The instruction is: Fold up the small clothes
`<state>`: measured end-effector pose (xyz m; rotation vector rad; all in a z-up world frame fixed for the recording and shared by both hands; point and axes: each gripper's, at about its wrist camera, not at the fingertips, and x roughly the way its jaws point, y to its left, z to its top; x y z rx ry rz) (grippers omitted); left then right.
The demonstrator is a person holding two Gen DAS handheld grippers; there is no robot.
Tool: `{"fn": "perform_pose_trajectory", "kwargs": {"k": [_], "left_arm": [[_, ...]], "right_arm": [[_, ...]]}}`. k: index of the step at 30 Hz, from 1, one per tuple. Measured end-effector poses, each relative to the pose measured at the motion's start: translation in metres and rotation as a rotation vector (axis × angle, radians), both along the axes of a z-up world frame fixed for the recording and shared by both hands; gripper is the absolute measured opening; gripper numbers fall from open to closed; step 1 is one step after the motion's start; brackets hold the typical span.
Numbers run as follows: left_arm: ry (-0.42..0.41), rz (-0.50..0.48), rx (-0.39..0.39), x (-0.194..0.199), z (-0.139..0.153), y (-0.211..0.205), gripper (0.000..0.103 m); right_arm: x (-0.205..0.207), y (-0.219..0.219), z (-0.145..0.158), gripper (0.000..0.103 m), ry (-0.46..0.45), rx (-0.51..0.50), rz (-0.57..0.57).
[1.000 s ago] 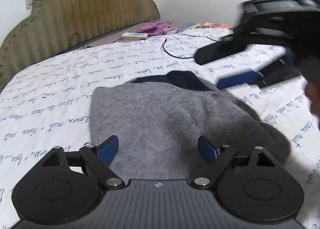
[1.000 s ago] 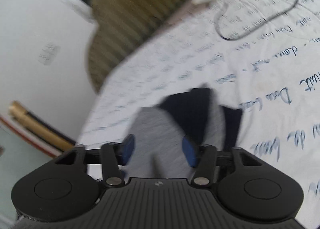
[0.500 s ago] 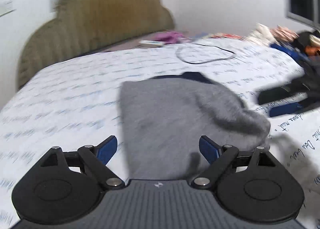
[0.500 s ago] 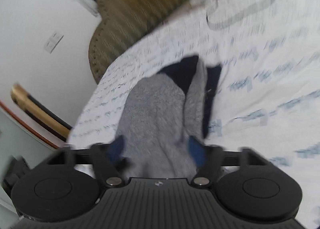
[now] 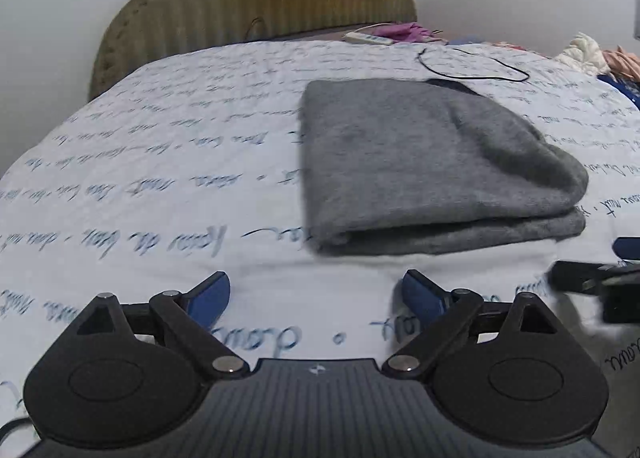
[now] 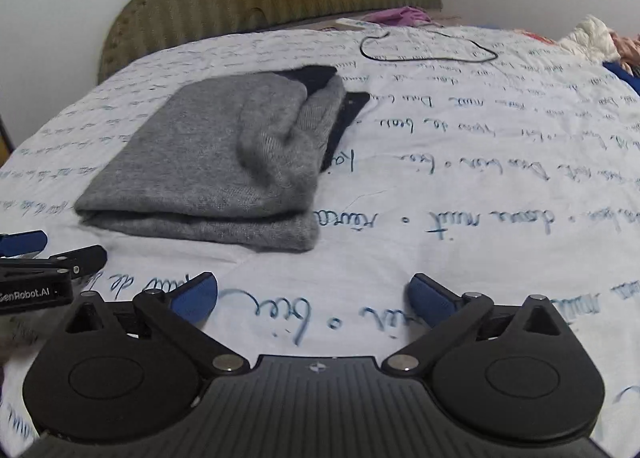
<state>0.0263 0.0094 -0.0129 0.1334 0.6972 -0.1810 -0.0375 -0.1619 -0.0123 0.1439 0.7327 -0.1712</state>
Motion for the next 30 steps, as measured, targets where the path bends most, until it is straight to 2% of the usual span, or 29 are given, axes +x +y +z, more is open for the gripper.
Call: {"fn": "perform_pose_trajectory", "kwargs": {"k": [2,4,6,10,30], "left_arm": [[-0.008,0.014,0.011,0.002,-0.005,-0.001,0.102],[0.005,0.02,-0.023,0.002,-0.006,0.004,0.103],[0.013,0.024,-0.045,0.003,-0.007,0.007,0.103],[-0.001,0.028,-0.022,0.0,-0.007,0.003,0.103],[0.01,0.023,-0.064,-0.002,-0.006,0.01,0.103]], "right_arm": [[0.004,0.008,-0.006,0.103,-0.005,-0.061,-0.013],[0.003,0.012,-0.006,0.102,-0.006,-0.085,-0.023],[0.001,0.011,-0.007,0.102,-0.013,-0.073,-0.032],[0.003,0.012,-0.008,0.103,-0.01,-0.082,-0.031],[0.001,0.014,-0.01,0.103,-0.018,-0.086,-0.03]]}}
